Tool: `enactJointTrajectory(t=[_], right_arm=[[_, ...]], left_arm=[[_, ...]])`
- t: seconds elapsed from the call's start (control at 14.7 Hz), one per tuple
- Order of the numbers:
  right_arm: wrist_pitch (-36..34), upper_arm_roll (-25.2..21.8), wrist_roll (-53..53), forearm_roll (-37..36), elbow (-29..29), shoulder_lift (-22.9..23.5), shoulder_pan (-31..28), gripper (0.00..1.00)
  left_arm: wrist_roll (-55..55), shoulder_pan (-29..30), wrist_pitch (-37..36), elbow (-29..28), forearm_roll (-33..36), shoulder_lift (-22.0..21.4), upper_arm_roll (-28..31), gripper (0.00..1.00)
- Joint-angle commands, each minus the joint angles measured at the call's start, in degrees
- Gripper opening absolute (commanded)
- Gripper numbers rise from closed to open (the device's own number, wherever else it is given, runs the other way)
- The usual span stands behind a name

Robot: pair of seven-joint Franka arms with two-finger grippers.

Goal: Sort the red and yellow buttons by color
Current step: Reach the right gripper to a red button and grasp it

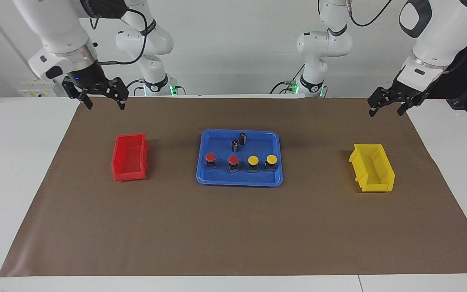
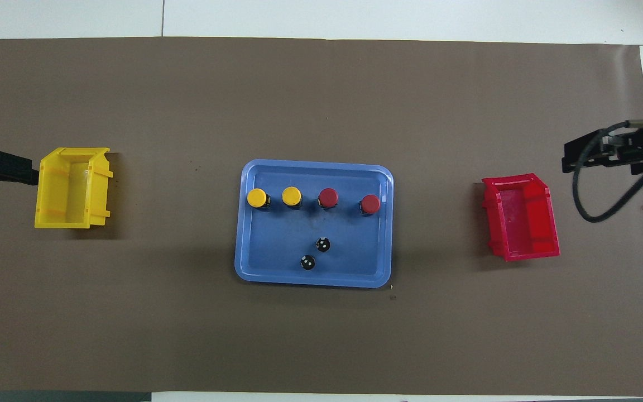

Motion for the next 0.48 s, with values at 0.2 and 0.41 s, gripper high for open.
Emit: enactJointTrajectory(t=[0.2, 0.41], right_arm=[[15.89, 6.35, 21.05, -4.96, 4.28, 16.14, 11.51, 0.99], [27.77, 6.35, 24.05, -5.14, -5.04, 16.68, 14.69, 0.99]], left_arm=[[-0.35, 0.48, -0.61, 0.12, -0.72, -0.13, -0.06, 1.00], [-0.35, 0.48, -0.61, 0.12, -0.72, -0.13, -0.06, 1.00]])
